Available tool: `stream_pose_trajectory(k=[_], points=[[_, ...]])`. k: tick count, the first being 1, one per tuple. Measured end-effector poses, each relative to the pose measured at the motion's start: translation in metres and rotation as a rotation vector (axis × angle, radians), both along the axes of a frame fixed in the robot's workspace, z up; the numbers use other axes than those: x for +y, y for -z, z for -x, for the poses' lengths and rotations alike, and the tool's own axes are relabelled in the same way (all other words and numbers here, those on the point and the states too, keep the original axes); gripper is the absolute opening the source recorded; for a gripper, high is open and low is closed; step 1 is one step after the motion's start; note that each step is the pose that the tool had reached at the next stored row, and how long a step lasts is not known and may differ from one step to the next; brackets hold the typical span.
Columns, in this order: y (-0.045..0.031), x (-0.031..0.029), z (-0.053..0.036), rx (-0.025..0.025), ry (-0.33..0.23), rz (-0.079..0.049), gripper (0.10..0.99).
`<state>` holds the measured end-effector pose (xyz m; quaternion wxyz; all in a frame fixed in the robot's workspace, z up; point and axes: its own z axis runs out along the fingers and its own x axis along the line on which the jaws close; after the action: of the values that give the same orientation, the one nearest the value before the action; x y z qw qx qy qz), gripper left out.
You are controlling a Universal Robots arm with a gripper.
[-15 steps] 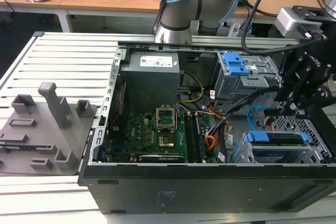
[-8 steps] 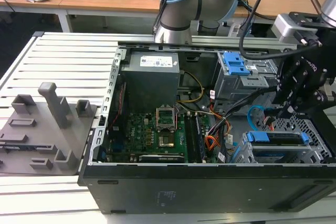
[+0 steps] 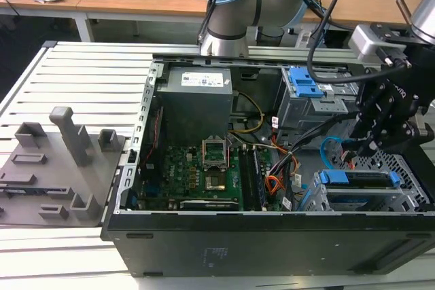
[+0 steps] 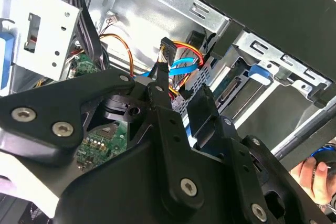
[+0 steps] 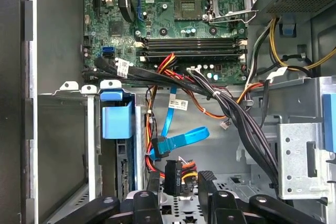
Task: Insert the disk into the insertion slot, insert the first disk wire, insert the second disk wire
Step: 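Insert the first disk wire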
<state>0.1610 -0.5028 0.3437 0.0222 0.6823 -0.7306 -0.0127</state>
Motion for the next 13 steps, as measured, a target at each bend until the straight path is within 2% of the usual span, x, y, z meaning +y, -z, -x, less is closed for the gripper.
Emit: stream_pose_trajectory(k=[3,4,8,9,10,11,13], points=[[0.0011,0.0004,0.0,0.0,0.0,0.0,0.424],[0.0011,0.0005,0.0003,-0.0007,0.0,0.003,0.424],[-0.0037,0.0005,0.0052,-0.0099,0.0,0.011,0.424],[-0.0056,0.0005,0.009,-0.0183,0.0,0.035,0.424],[-0.0057,0.0005,0.0105,-0.0204,0.0,0.066,0.424],[-0.0056,0.0005,0.0109,-0.0207,-0.001,0.083,0.424],[-0.0057,0.0005,0.0111,-0.0207,-0.001,0.084,0.424]])
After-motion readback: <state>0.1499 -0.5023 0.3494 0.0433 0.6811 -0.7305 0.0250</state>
